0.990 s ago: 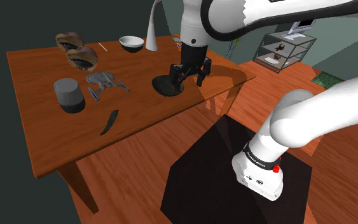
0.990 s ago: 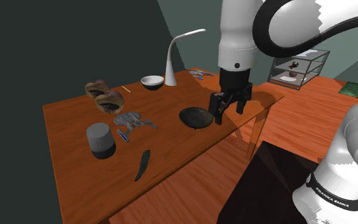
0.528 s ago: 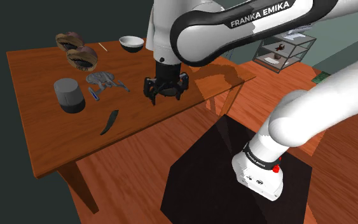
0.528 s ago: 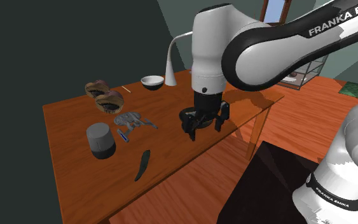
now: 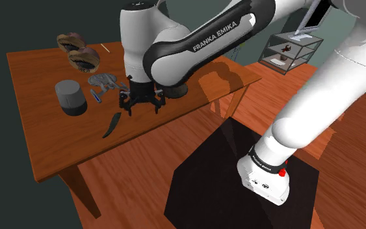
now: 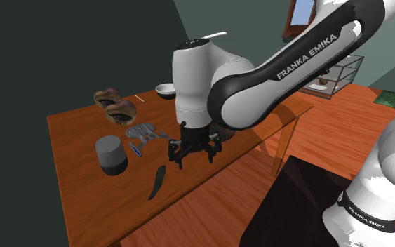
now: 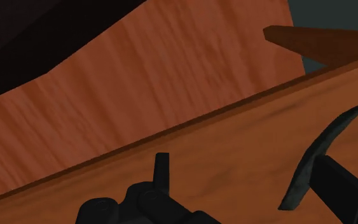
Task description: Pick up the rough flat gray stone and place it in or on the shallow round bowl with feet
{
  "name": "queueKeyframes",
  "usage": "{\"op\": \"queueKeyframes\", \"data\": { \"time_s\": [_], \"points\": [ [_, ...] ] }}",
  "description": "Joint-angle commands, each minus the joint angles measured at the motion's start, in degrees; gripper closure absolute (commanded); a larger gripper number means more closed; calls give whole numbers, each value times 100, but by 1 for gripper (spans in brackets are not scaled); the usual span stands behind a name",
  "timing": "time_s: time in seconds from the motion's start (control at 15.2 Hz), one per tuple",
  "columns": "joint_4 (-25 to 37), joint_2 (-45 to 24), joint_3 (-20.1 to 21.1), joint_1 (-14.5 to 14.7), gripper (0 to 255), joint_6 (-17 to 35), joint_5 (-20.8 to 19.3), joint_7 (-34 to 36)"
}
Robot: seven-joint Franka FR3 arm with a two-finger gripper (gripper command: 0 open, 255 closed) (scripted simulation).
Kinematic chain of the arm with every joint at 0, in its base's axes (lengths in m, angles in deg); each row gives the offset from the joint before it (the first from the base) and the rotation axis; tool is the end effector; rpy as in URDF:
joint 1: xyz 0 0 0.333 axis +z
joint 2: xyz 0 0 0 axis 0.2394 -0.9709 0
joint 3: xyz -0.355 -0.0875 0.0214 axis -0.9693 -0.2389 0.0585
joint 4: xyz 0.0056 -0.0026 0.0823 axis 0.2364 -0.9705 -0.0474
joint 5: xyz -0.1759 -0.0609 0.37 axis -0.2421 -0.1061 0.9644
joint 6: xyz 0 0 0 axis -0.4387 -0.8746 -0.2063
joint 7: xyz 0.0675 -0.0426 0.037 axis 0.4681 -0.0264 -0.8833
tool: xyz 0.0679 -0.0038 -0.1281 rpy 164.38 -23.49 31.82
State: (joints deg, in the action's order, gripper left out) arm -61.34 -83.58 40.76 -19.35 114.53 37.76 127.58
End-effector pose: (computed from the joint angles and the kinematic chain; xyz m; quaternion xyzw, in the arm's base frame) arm 0.4371 0.2759 0.3564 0.9528 -0.3013 0.0283 0.0253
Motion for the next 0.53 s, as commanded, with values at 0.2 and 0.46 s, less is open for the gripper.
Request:
{"op": "queueKeyframes", "data": {
  "time_s": [0.2, 0.46],
  "points": [
    [926, -1418, -24, 192, 0, 196, -1344, 1663],
    [1818, -2423, -394, 668, 0, 140, -2138, 2640]
  ]
}}
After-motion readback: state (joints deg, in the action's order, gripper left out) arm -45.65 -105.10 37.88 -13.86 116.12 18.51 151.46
